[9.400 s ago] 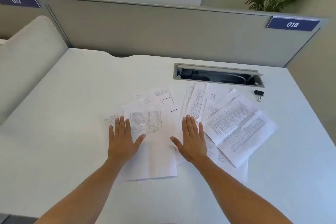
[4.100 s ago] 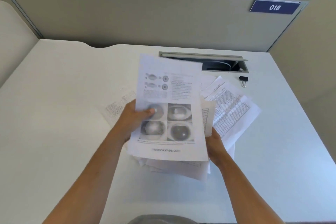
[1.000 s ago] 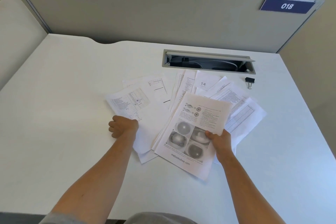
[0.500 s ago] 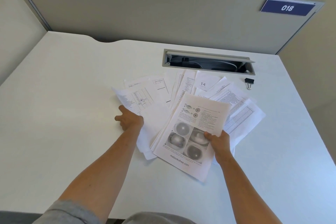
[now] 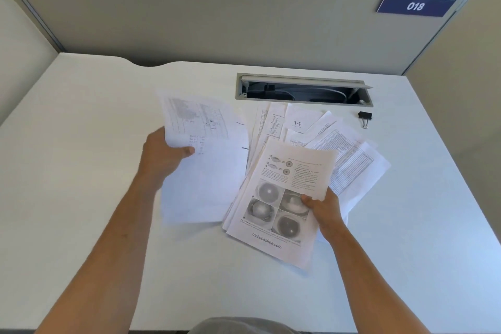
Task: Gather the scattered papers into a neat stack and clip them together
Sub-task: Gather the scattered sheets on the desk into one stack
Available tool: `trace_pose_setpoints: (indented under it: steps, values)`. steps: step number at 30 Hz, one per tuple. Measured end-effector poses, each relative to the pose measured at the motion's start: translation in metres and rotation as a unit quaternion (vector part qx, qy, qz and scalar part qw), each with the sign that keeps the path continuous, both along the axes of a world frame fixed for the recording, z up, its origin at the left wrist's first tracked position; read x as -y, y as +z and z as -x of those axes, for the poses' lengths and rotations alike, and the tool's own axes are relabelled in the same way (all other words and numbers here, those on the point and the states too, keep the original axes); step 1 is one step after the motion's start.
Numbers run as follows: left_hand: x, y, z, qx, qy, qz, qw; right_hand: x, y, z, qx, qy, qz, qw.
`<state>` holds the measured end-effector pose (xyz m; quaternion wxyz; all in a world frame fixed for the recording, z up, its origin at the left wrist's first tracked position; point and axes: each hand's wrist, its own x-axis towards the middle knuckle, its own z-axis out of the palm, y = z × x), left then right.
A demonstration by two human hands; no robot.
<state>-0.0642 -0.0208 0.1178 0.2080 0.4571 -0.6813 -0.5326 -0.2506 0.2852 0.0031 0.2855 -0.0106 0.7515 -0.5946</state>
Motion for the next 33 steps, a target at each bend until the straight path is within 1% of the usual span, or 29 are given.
trace_pose_setpoints:
  steps: [2, 4, 6, 8, 10, 12, 13, 17, 20, 25, 28, 29, 31, 33]
  values:
    - [-0.002, 0.037, -0.001, -0.023, -0.074, 0.018, 0.997, 0.001, 0.000, -0.001, -0.005, 0.014, 0.001, 1.000]
    - [-0.008, 0.069, -0.003, -0.023, -0.134, 0.033, 0.990, 0.003, 0.001, -0.003, -0.009, 0.033, 0.005, 0.999]
    - [-0.014, 0.095, -0.005, -0.040, -0.181, 0.027, 0.982, 0.005, 0.003, -0.004, -0.008, 0.051, 0.015, 0.999]
    - [-0.019, 0.110, -0.006, -0.084, -0.226, -0.006, 0.971, 0.007, 0.003, -0.005, -0.001, 0.062, 0.027, 0.998]
    - [-0.022, 0.112, -0.002, -0.143, -0.246, -0.066, 0.956, 0.008, 0.003, -0.008, 0.015, 0.070, 0.046, 0.996]
    - [-0.023, 0.098, 0.006, -0.182, -0.250, -0.126, 0.942, 0.009, 0.005, -0.011, 0.034, 0.085, 0.069, 0.993]
    - [-0.024, 0.087, 0.010, -0.186, -0.250, -0.153, 0.938, 0.010, 0.006, -0.012, 0.043, 0.096, 0.080, 0.991]
    - [-0.034, 0.030, 0.024, -0.152, -0.236, -0.233, 0.931, 0.013, 0.014, -0.016, 0.076, 0.098, 0.141, 0.982]
    - [-0.042, -0.010, 0.028, -0.108, -0.221, -0.266, 0.932, 0.015, 0.026, -0.019, 0.098, 0.079, 0.166, 0.978]
    - [-0.054, -0.058, 0.024, -0.022, -0.186, -0.283, 0.941, 0.014, 0.025, -0.017, 0.147, 0.057, 0.166, 0.973]
    - [-0.061, -0.073, 0.020, -0.004, -0.188, -0.284, 0.940, 0.012, 0.021, -0.016, 0.201, -0.021, 0.124, 0.972]
    - [-0.063, -0.076, 0.020, 0.000, -0.187, -0.281, 0.941, 0.010, 0.019, -0.014, 0.214, -0.018, 0.113, 0.970]
    - [-0.069, -0.081, 0.018, 0.013, -0.188, -0.267, 0.945, 0.010, 0.017, -0.012, 0.236, 0.021, 0.120, 0.964]
    - [-0.073, -0.087, 0.017, 0.021, -0.192, -0.254, 0.948, 0.013, 0.019, -0.016, 0.210, 0.061, 0.108, 0.970]
